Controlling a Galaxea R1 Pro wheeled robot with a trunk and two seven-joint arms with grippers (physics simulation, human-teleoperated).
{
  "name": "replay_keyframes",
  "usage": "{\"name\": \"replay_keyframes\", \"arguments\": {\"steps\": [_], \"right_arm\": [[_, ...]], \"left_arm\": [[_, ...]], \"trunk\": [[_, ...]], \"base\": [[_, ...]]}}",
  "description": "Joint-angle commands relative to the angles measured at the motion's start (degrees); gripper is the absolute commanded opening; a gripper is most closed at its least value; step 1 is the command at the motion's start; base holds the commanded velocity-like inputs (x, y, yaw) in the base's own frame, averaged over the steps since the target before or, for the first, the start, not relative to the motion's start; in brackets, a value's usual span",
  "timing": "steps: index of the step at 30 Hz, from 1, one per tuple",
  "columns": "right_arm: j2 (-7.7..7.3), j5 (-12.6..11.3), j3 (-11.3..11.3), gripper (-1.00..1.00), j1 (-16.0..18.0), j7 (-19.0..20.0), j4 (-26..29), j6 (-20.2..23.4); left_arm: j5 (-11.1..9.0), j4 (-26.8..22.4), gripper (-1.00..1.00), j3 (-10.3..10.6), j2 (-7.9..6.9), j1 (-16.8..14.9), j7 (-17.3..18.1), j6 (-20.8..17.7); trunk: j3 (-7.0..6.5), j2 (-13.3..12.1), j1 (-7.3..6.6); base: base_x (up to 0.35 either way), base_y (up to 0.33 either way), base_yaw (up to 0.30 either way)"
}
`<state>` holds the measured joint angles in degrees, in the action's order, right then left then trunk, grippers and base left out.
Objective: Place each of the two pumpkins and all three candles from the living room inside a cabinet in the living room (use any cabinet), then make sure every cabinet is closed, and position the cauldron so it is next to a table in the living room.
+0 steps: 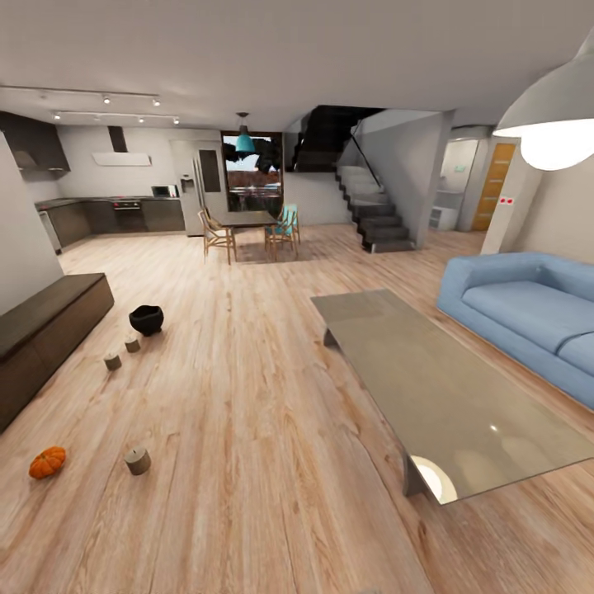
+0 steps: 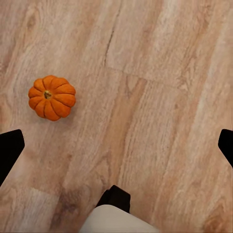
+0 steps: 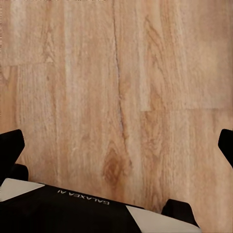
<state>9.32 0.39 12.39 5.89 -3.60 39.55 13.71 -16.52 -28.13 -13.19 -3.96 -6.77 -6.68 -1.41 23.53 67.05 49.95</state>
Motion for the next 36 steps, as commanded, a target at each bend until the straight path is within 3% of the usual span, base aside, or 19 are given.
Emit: {"name": "replay_keyframes", "arguments": {"steps": [1, 12, 22, 36], "right_arm": [[0.00, 0.0, 0.0, 1.00, 0.0, 0.0, 0.0, 0.0], [0.08, 0.0, 0.0, 1.00, 0.0, 0.0, 0.0, 0.0], [0.01, 0.0, 0.0, 1.00, 0.0, 0.1, 0.0, 0.0], [-0.01, -0.3, -0.1, 1.00, 0.0, 0.1, 0.0, 0.0]], "left_arm": [[0.0, 0.0, 1.00, 0.0, 0.00, 0.0, 0.0, 0.0], [0.0, 0.1, 1.00, 0.0, 0.00, 0.0, 0.0, 0.0], [0.1, 0.7, 1.00, 0.2, 0.11, 0.0, 0.1, 0.0], [0.9, 1.4, 1.00, 0.3, 0.09, 0.0, 0.1, 0.1]], "trunk": [[-0.19, -0.4, -0.23], [-2.16, -4.8, -2.64], [-2.16, -4.8, -2.64], [-2.16, -4.8, -2.64]], "base": [[0.000, 0.000, 0.150], [0.000, 0.000, 0.263], [0.023, 0.000, 0.155], [0.295, -0.002, 0.014]]}}
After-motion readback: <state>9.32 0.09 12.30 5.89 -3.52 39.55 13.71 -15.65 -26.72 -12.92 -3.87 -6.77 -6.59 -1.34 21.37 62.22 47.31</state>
